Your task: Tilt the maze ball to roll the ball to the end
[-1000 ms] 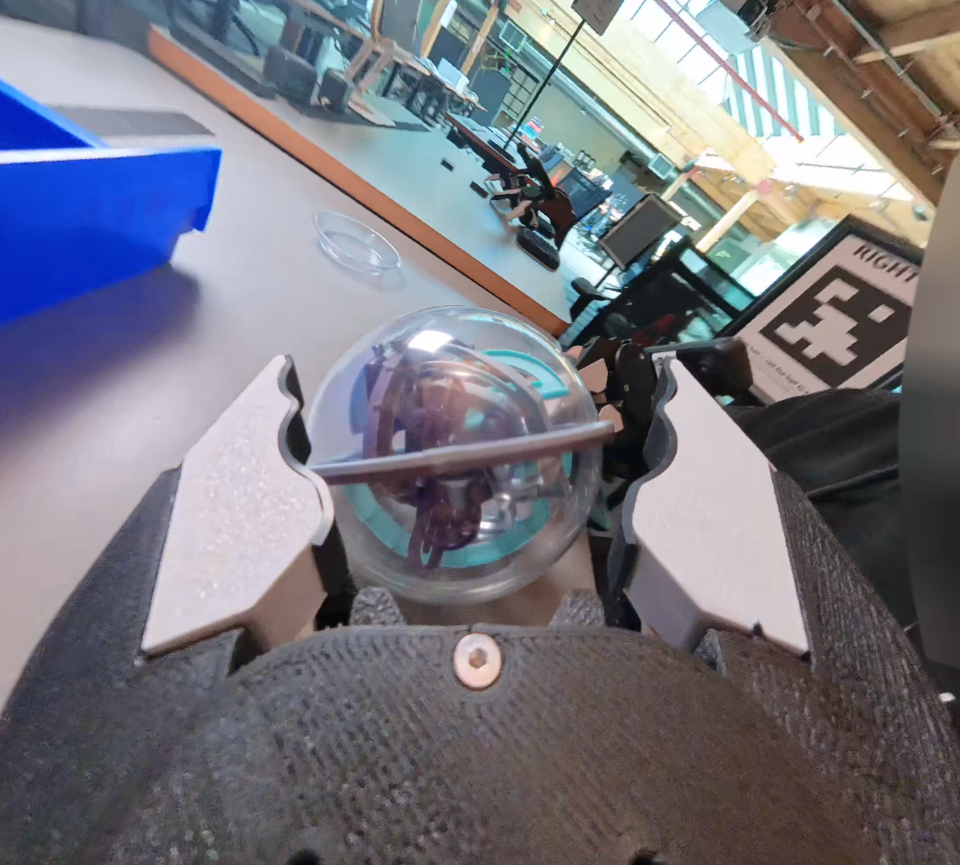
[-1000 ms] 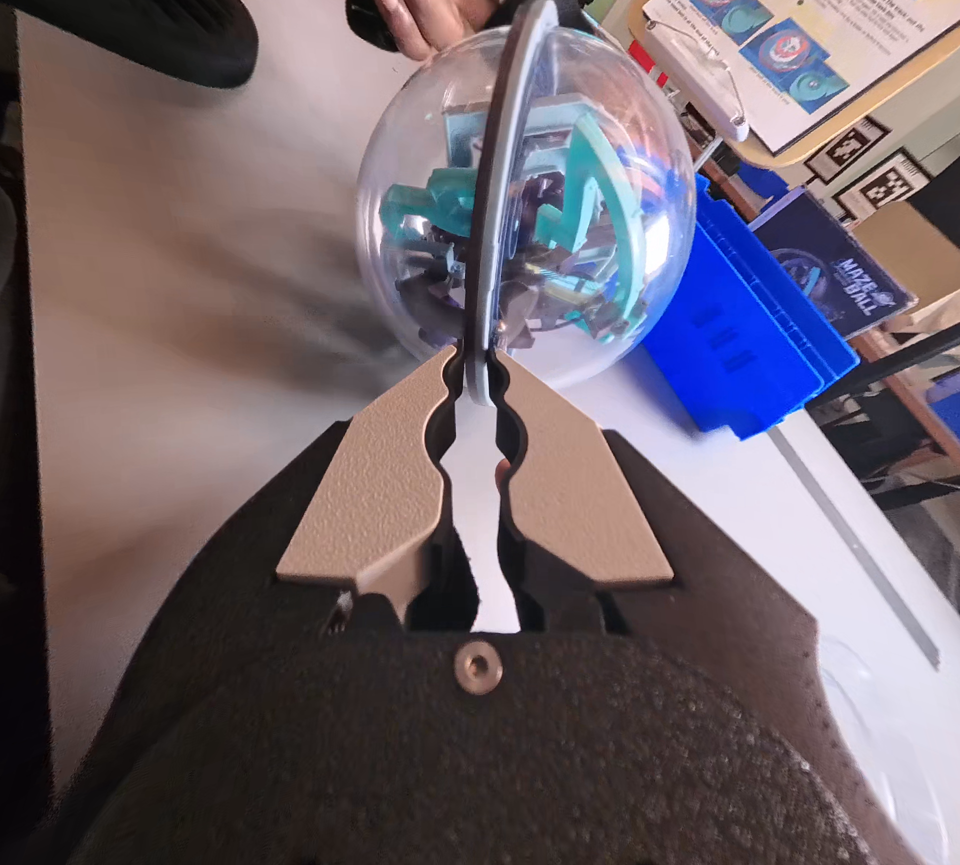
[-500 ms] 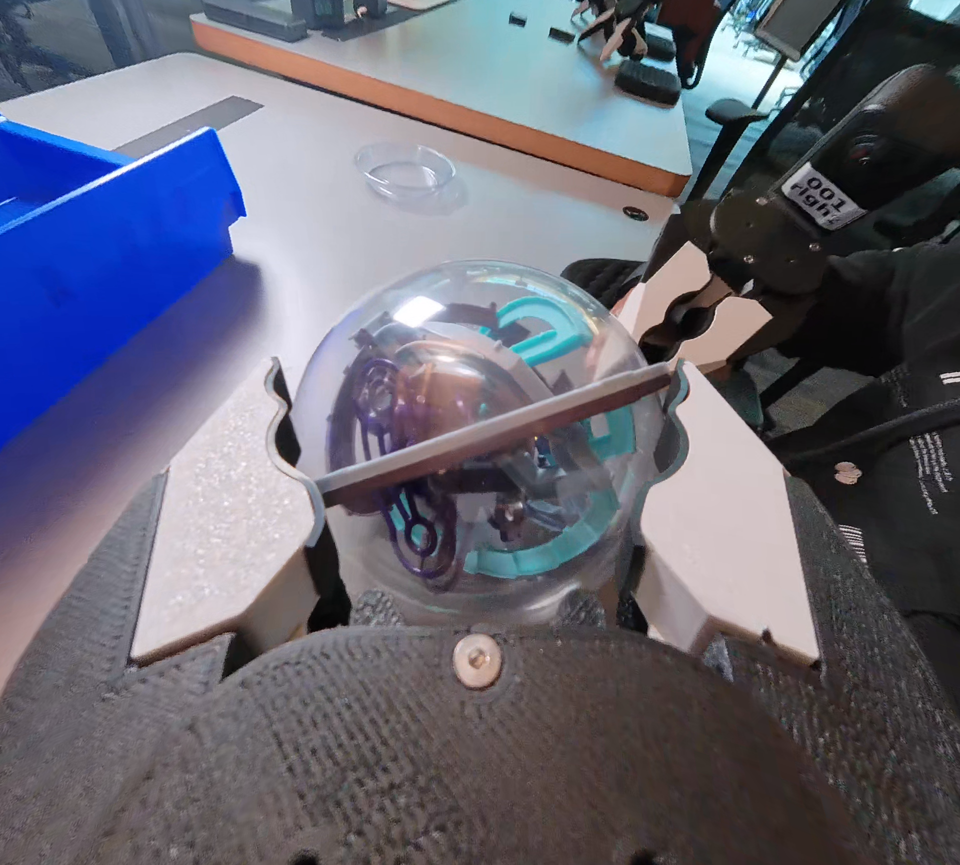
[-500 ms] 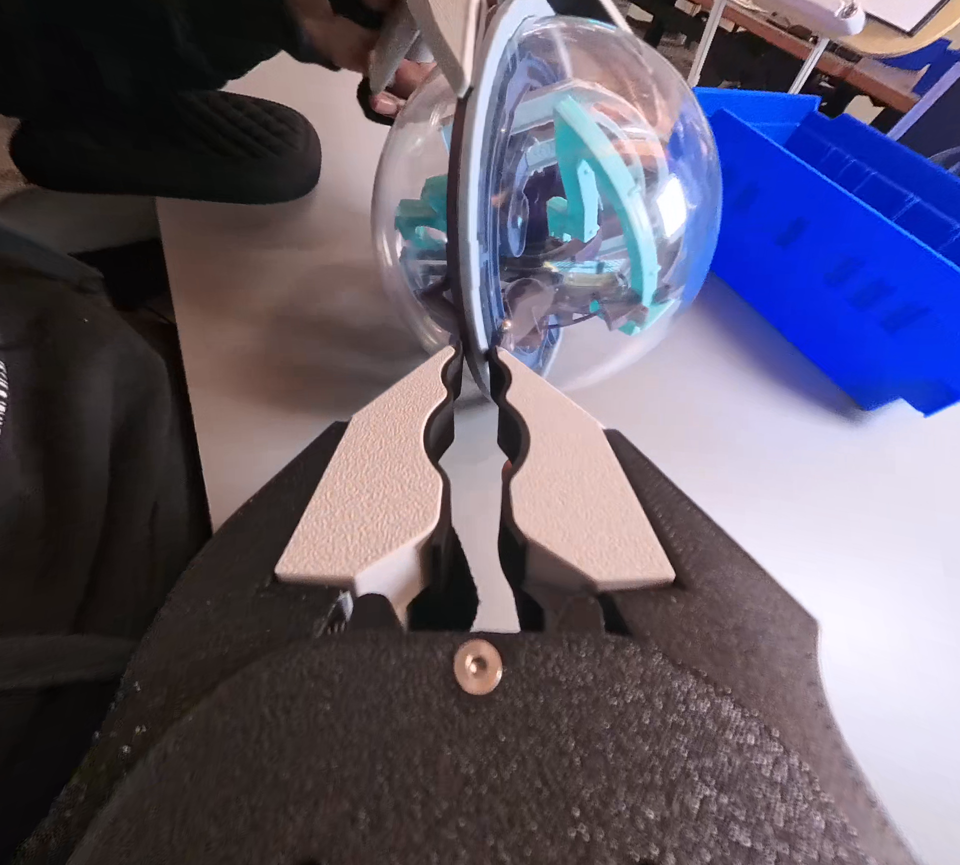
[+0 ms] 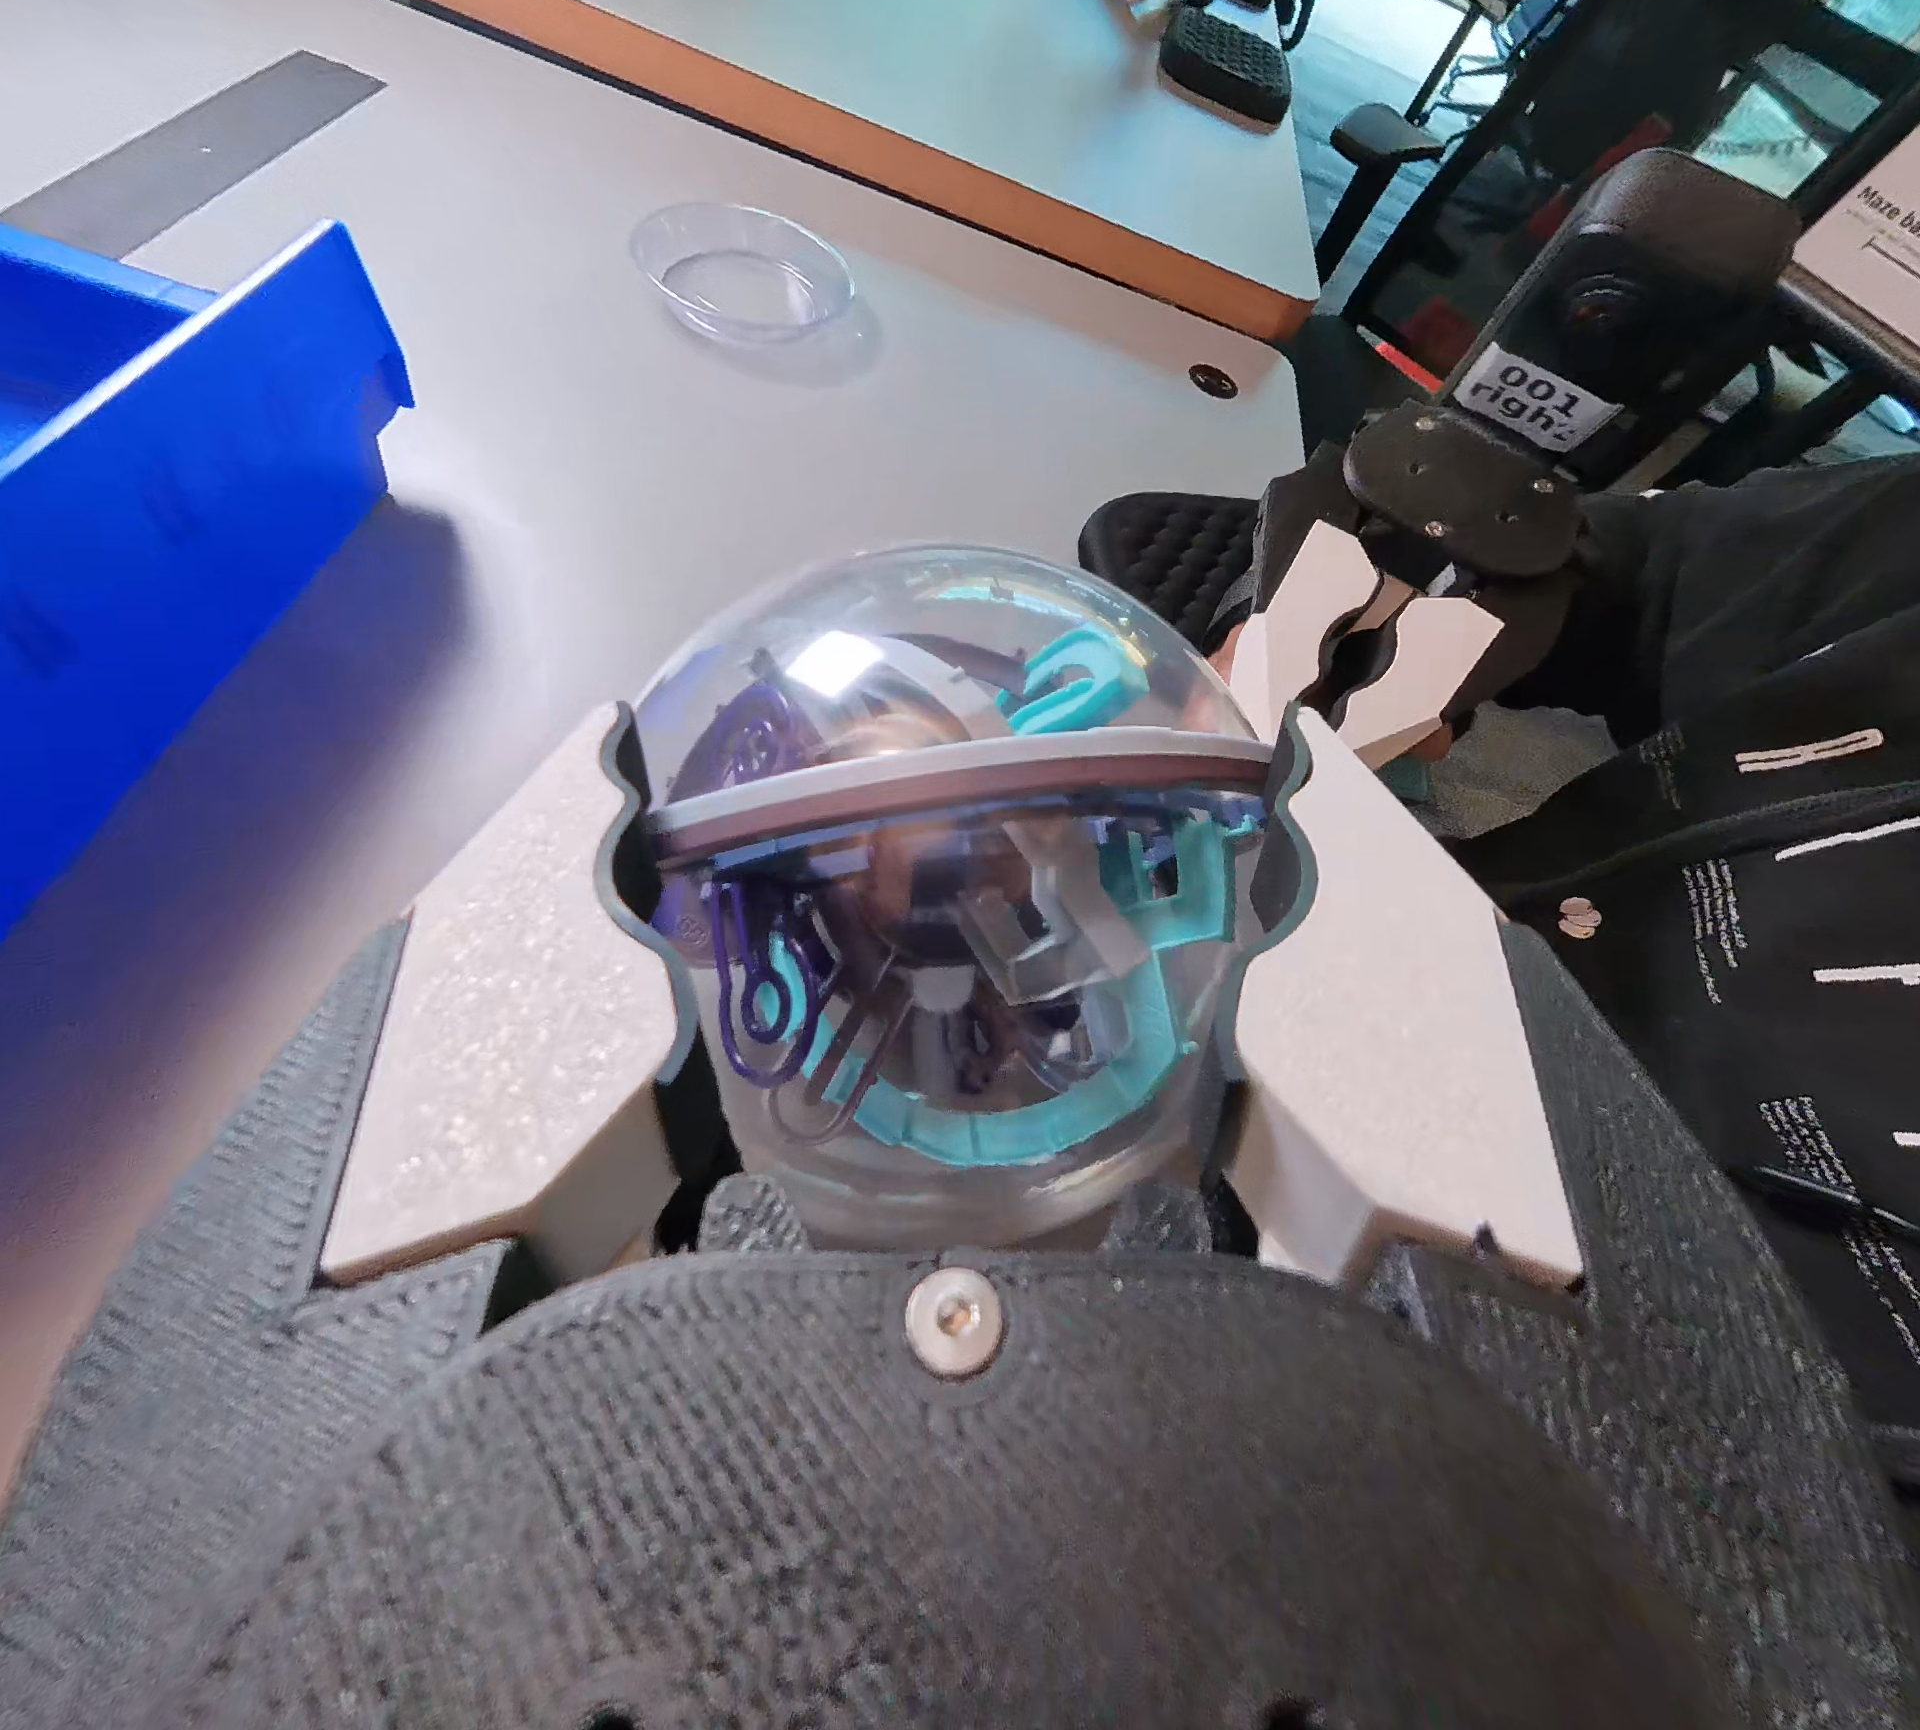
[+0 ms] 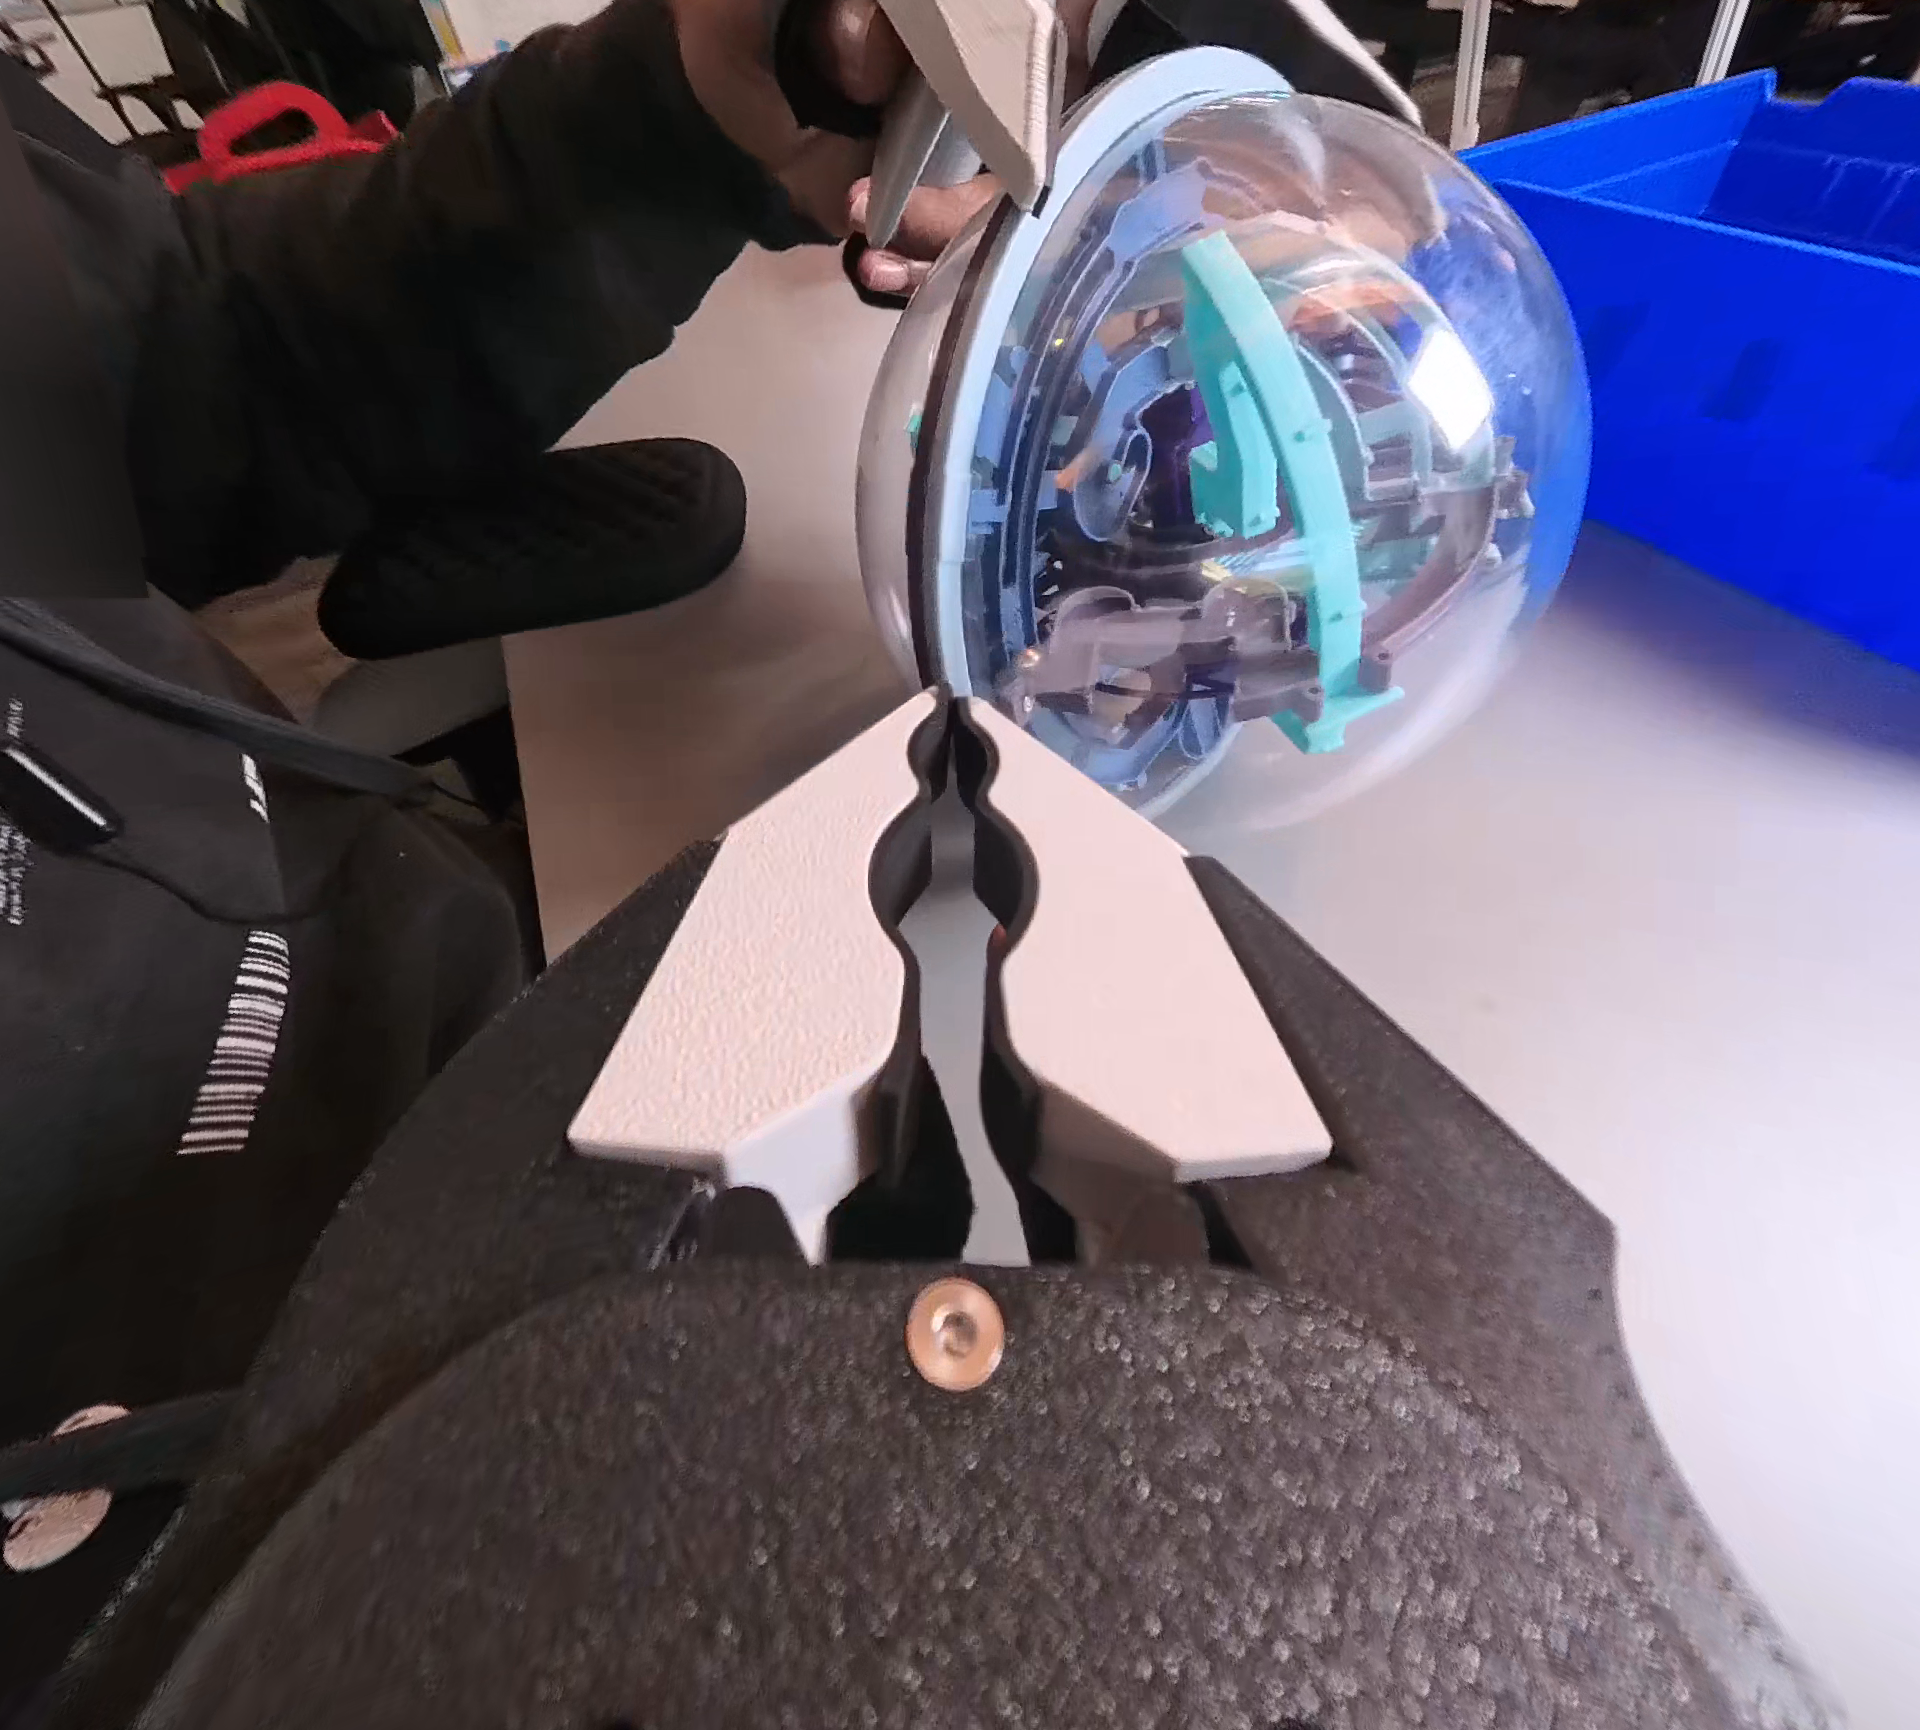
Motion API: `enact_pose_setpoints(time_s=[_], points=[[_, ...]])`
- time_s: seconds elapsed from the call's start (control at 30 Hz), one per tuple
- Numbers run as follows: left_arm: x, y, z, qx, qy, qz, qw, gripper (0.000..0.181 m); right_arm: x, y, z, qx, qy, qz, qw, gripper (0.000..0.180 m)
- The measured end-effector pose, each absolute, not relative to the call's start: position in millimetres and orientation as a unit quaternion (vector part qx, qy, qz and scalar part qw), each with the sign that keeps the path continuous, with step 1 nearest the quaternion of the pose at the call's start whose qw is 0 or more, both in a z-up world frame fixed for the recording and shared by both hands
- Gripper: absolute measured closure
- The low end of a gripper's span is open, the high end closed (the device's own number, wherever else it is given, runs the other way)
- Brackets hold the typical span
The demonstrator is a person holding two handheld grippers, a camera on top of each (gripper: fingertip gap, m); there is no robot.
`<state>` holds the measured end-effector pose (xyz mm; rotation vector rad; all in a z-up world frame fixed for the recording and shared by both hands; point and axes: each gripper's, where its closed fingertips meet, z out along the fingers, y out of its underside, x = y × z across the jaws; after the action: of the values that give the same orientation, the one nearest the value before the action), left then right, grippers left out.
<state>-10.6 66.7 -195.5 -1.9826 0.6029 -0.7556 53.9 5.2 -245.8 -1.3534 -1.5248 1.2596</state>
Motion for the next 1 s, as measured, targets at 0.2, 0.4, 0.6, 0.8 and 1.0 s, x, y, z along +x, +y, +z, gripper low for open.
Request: enact_pose_setpoints(time_s=[0.2, 0.4, 0.6, 0.8, 1.0], points=[[-7.2, 72.8, -195.3, -0.804, 0.261, -0.316, 0.431, 0.063, 58.9, 5.5, -239.6, -0.499, -0.612, 0.479, 0.385, 0.169], [-8.3, 75.9, -195.6, -0.8, 0.273, -0.333, 0.418, 0.063, 77.0, 37.1, -221.1, -0.454, -0.663, 0.428, 0.414, 0.145], [-10.1, 86.9, -195.1, -0.801, 0.27, -0.358, 0.396, 0.066, 63.1, 82.5, -230.0, -0.43, -0.693, 0.419, 0.398, 0.112], [0.4, 97.3, -195.6, -0.805, 0.291, -0.36, 0.371, 0.067, 46.8, 106.3, -253.3, -0.404, -0.736, 0.436, 0.325, 0.08], [9.8, 109.3, -195.0, -0.8, 0.329, -0.352, 0.358, 0.065, 30.4, 105.6, -259.2, -0.363, -0.753, 0.468, 0.287, 0.069]])
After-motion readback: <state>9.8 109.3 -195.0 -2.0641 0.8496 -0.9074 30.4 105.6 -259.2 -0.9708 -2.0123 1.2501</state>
